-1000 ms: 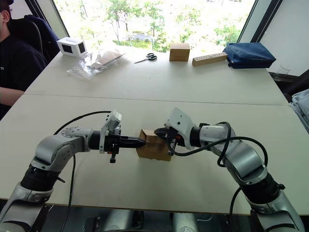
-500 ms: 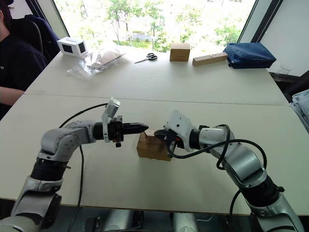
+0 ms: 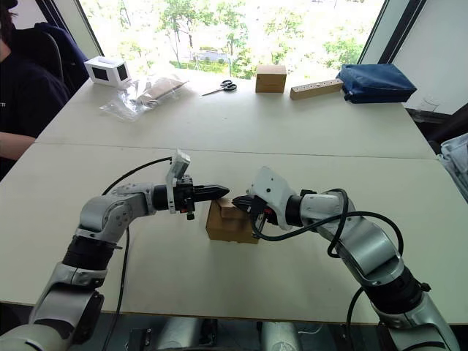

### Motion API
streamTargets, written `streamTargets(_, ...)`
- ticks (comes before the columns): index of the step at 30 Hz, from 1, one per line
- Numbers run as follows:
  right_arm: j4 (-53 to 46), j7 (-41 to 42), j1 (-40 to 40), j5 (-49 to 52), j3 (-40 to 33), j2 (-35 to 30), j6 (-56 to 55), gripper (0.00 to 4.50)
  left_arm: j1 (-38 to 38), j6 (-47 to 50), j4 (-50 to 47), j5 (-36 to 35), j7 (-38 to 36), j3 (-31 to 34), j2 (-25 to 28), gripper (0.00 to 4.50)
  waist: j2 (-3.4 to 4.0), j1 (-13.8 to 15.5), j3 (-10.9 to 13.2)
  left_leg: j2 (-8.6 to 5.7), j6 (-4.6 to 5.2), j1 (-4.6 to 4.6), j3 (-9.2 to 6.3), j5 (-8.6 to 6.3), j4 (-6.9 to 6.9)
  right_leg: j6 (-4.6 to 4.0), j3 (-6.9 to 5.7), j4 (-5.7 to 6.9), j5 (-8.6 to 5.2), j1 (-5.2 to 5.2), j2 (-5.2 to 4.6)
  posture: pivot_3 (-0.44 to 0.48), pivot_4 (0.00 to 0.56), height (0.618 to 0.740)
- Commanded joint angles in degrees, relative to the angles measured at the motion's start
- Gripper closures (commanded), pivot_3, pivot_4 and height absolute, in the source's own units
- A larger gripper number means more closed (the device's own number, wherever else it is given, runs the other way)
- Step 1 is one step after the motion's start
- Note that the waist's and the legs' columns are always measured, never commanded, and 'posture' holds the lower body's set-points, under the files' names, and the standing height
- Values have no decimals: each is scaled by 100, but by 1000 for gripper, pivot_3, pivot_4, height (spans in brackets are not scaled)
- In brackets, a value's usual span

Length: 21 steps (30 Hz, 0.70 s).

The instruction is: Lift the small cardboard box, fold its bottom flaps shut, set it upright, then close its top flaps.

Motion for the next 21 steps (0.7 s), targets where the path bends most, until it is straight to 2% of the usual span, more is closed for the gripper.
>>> streamTargets(1,-222,-1,9,28,-113,-38,-31,4500,10,71,-311,-126,-49,110,82,4457,0,4,0,0,0,0,0,0,0,0,0,0,0,0,0,0,150,740)
streamTargets(16,-202,-6,30,4,-85,-30,-60,4500,238,234,-712,-202,-80,32,274,4457,0,0,0,0,0,-1,0,0,-1,-6,0,-1,-4,0,0,0,150,740)
streamTargets(21,-490,79,18,271,-508,-195,91,4500,180,73,-419,-49,14,9,143,4457,0,13,0,-1,0,-1,0,0,-1,-7,0,-2,-4,0,-2,0,150,740)
